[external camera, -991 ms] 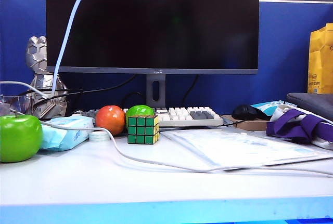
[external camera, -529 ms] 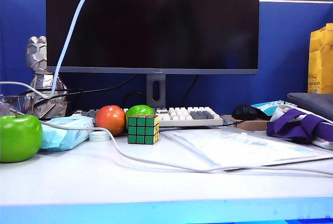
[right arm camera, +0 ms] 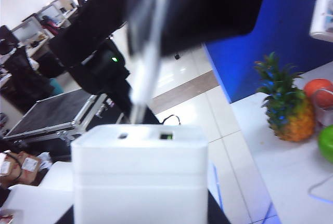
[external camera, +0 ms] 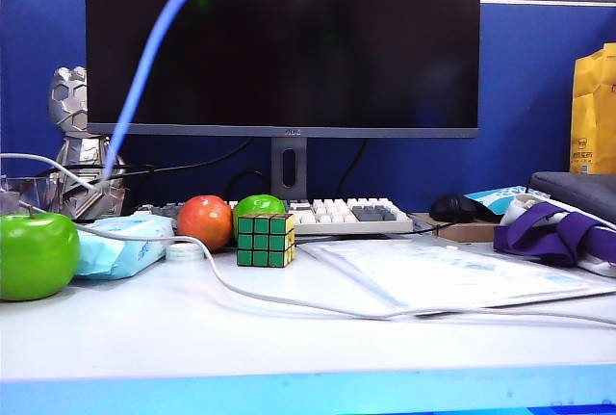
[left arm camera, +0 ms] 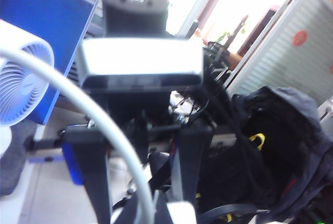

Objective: Pick up the Type-C charging cable and the charging base, insert one end of the Type-C charger into the corresponding slot on the base, and finally place the plugged-in charger back on the table.

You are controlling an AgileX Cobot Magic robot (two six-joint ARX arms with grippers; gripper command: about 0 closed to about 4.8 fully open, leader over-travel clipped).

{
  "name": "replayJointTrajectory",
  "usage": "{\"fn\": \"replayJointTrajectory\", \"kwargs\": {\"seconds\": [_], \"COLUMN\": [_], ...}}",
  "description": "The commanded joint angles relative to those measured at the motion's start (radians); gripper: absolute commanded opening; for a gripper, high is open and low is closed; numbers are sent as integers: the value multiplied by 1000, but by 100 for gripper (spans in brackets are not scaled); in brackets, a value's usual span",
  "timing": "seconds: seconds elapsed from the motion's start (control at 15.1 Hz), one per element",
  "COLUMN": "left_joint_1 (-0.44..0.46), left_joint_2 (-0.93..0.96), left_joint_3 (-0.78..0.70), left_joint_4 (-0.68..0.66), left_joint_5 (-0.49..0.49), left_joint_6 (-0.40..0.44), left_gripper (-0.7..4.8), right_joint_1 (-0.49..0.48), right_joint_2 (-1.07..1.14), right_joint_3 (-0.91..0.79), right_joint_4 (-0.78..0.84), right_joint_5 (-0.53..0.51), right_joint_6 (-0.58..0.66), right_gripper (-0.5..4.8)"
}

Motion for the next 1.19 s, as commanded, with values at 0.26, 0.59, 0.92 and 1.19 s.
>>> {"fn": "replayJointTrajectory", "kwargs": {"seconds": [0.26, 0.59, 0.92, 1.19], "left_joint_1": [-1, -1, -1, -1], "left_joint_2": [-5, -5, -5, -4], "left_joint_3": [6, 6, 6, 6], "left_joint_4": [-45, -48, -56, -89], "left_joint_5": [1, -14, -18, -35], "left_joint_6": [101, 127, 132, 166], "left_gripper": [-6, -6, -6, -6], "right_joint_1": [-59, -60, -59, -59], "right_joint_2": [-10, -10, 2, 2], "right_joint_3": [6, 6, 6, 6], "right_joint_4": [18, 19, 17, 21], "right_joint_5": [-4, -1, -13, -16], "right_joint_6": [24, 23, 55, 53], "right_gripper": [-5, -4, -5, -5]}}
